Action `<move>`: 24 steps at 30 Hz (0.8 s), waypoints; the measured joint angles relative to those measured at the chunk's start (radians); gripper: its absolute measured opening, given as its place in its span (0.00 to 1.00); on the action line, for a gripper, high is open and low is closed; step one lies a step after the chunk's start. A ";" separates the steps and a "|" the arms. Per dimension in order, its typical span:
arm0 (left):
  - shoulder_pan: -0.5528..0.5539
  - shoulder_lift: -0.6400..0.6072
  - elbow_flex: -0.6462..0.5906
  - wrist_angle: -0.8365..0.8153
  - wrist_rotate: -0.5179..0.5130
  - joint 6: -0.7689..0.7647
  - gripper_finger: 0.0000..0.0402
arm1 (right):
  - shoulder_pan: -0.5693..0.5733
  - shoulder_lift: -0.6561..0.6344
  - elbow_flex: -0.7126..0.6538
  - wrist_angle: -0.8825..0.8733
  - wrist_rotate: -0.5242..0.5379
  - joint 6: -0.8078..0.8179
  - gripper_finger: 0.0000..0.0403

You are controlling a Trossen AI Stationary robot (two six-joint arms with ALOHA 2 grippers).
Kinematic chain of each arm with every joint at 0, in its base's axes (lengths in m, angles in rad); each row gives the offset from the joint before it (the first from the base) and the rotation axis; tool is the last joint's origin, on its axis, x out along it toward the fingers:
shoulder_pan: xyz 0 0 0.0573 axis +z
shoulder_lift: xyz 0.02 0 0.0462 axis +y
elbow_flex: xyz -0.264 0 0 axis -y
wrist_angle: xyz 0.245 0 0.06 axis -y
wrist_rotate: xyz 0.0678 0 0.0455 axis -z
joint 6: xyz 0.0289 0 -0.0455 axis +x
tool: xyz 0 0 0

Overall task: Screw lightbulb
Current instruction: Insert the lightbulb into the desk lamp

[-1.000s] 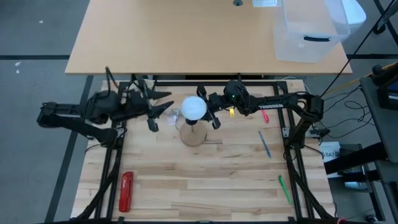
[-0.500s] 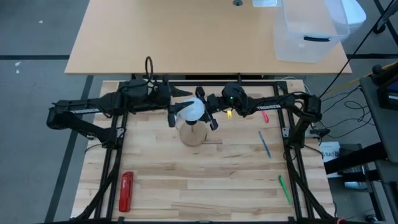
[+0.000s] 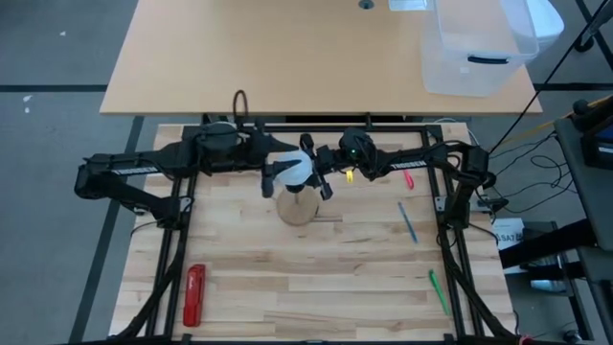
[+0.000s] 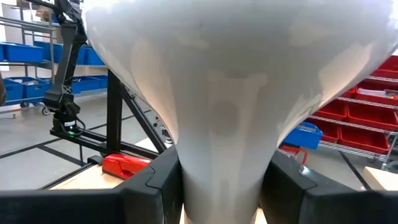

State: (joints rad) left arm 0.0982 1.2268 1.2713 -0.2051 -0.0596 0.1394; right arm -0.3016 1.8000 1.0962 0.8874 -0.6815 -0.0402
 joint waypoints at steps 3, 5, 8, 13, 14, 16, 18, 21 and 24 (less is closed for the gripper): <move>0.003 0.017 0.000 0.005 -0.001 0.000 0.38 | -0.004 0.000 0.000 -0.003 -0.001 0.011 0.38; 0.010 0.025 0.000 0.007 0.000 0.001 0.38 | -0.005 0.004 0.000 -0.006 0.000 0.015 0.38; 0.014 0.032 -0.001 0.005 -0.001 0.000 0.38 | -0.006 0.020 0.000 0.004 0.001 0.026 0.38; 0.013 0.030 -0.001 -0.004 -0.001 0.000 0.38 | -0.007 0.034 0.000 0.018 -0.001 0.030 0.38; 0.013 0.030 -0.001 -0.012 -0.001 0.000 0.38 | -0.007 0.034 0.000 0.020 -0.005 0.025 0.38; 0.013 0.031 -0.001 -0.026 -0.001 0.000 0.38 | -0.008 0.034 0.000 0.025 -0.007 0.024 0.38; 0.013 0.030 -0.001 -0.028 -0.001 0.000 0.38 | -0.014 0.034 0.000 0.024 -0.025 0.031 0.38; 0.012 0.030 -0.001 -0.030 -0.001 0.000 0.38 | -0.020 0.034 -0.016 0.038 -0.031 0.036 0.38; 0.009 0.030 -0.001 -0.035 -0.001 0.000 0.38 | -0.027 0.035 -0.068 0.138 -0.028 0.064 0.38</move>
State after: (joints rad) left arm 0.1070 1.2572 1.2701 -0.2403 -0.0608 0.1398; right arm -0.3282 1.8347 1.0277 1.0252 -0.7097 0.0241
